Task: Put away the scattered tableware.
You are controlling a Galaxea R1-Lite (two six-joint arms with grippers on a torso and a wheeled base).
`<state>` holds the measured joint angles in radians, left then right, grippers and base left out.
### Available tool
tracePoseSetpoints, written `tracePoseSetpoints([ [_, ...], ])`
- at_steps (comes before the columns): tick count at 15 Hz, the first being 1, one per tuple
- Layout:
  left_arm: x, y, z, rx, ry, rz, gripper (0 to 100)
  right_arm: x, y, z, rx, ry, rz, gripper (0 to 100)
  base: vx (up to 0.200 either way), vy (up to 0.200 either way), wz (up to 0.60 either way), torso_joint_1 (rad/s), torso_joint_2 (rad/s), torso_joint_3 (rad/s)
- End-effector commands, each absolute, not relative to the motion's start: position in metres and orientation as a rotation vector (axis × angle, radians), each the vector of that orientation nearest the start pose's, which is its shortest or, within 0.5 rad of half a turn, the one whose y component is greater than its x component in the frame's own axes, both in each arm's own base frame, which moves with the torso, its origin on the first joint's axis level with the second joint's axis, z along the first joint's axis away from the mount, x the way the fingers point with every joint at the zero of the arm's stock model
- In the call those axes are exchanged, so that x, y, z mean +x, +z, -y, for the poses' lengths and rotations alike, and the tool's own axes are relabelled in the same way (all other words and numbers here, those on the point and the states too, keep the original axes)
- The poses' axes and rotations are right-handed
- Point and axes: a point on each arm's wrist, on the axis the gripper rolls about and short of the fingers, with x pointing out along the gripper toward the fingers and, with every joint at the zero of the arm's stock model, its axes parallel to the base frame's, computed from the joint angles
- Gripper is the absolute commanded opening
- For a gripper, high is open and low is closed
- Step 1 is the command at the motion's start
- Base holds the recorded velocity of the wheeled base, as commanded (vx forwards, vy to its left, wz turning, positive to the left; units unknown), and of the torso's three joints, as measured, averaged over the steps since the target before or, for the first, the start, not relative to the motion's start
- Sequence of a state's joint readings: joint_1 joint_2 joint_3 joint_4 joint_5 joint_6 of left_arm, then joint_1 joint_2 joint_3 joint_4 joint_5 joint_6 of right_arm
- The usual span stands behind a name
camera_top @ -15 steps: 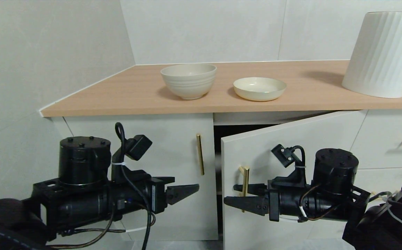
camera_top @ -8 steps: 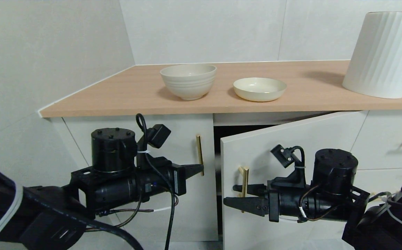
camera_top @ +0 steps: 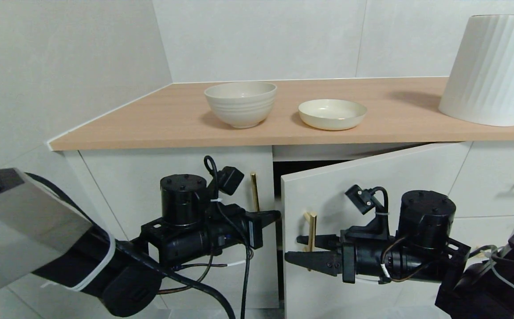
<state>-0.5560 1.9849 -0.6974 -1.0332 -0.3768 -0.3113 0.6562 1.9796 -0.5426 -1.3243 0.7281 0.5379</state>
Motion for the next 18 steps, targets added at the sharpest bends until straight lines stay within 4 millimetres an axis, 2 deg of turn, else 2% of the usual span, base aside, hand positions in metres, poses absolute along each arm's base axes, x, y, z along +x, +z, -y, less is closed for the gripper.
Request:
tracePoseSetpoints([
  [1, 0.290, 0.086, 0.193, -0.259, -0.879, -0.445, 0, 0.241, 0.097, -0.204, 0.453, 1.311, -0.494, 100, 0.000, 0.000, 0.00, 0.000, 0.00, 0.000],
  [5, 0.297, 0.077, 0.202, -0.258, -0.889, -0.433, 0, 0.240, 0.098, -0.204, 0.454, 1.313, -0.489, 100, 0.000, 0.000, 0.00, 0.000, 0.00, 0.000],
  [12, 0.290, 0.079, 0.218, -0.262, -0.954, -0.353, 0, 0.242, 0.099, -0.201, 0.454, 1.300, -0.476, 100, 0.000, 0.000, 0.00, 0.000, 0.00, 0.000],
  [15, 0.287, 0.081, 0.220, -0.263, -0.965, -0.340, 0, 0.246, 0.103, -0.188, 0.452, 1.258, -0.449, 100, 0.000, 0.000, 0.00, 0.000, 0.00, 0.000],
  [18, 0.286, 0.080, 0.223, -0.261, -0.974, -0.345, 0, 0.248, 0.101, -0.160, 0.415, 1.150, -0.403, 100, 0.000, 0.000, 0.00, 0.000, 0.00, 0.000],
])
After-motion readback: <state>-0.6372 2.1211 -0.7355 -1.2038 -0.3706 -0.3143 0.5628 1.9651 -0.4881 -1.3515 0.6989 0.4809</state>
